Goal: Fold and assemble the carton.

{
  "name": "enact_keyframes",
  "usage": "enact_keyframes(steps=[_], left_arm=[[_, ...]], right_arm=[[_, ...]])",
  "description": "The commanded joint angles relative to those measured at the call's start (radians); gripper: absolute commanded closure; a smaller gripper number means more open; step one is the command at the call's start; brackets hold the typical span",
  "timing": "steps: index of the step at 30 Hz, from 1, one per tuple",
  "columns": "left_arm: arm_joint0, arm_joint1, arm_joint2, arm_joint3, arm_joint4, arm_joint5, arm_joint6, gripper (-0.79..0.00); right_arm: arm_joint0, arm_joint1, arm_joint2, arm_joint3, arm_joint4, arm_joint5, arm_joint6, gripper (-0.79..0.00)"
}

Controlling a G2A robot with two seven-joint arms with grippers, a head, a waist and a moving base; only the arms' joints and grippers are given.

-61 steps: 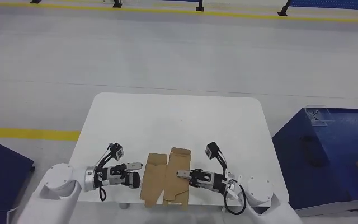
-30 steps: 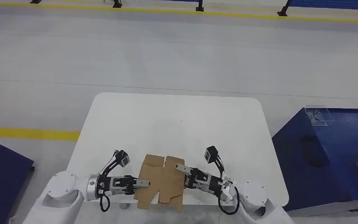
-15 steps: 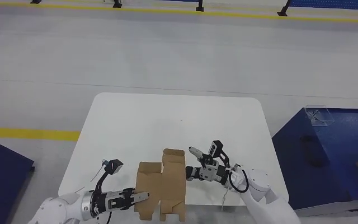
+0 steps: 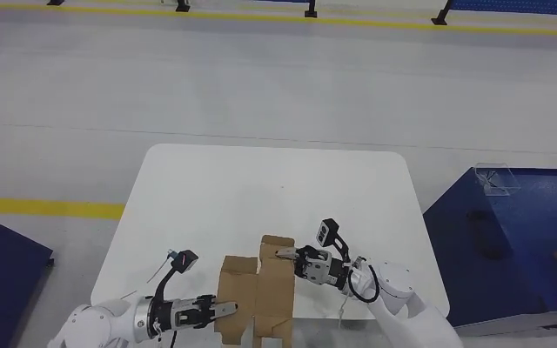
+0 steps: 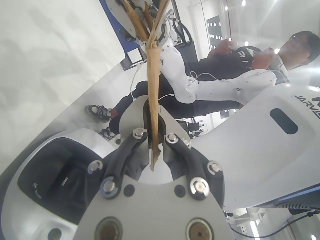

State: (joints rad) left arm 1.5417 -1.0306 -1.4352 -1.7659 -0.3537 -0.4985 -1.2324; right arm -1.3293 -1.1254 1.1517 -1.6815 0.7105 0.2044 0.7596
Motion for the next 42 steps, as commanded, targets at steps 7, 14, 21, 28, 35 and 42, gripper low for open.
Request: enact_keyframes(steps=[7,14,21,28,35,42], left_arm=[[0.0,0.0,0.0,0.0,0.0,0.0,0.0,-0.785],[-0.001,-0.002,-0.017,-0.055,-0.01,-0.137,0.065,-0.785],[0.009,0.013,0.07,-0.205,0.109,-0.328,0.239,-0.785],[-0.066,0.031,0.213,-0.183,0.246,-0.402,0.313,-0.785],[-0.132,0.032,0.249,-0.126,0.237,-0.426,0.339,-0.785],[-0.131,0.048,0.225,-0.091,0.2,-0.444,0.355,-0.785]], right_arm=[[0.0,0.0,0.0,0.0,0.0,0.0,0.0,0.0],[-0.008,-0.004,0.002,-0.065,-0.047,-0.042,-0.118,0.0],[-0.029,-0.015,-0.025,-0.127,-0.109,-0.111,-0.244,0.0],[-0.04,-0.025,-0.052,-0.153,-0.099,-0.133,-0.285,0.0],[-0.053,-0.026,-0.023,-0.184,-0.08,-0.147,-0.302,0.0],[-0.077,-0.026,0.059,-0.199,0.004,-0.171,-0.342,0.0]])
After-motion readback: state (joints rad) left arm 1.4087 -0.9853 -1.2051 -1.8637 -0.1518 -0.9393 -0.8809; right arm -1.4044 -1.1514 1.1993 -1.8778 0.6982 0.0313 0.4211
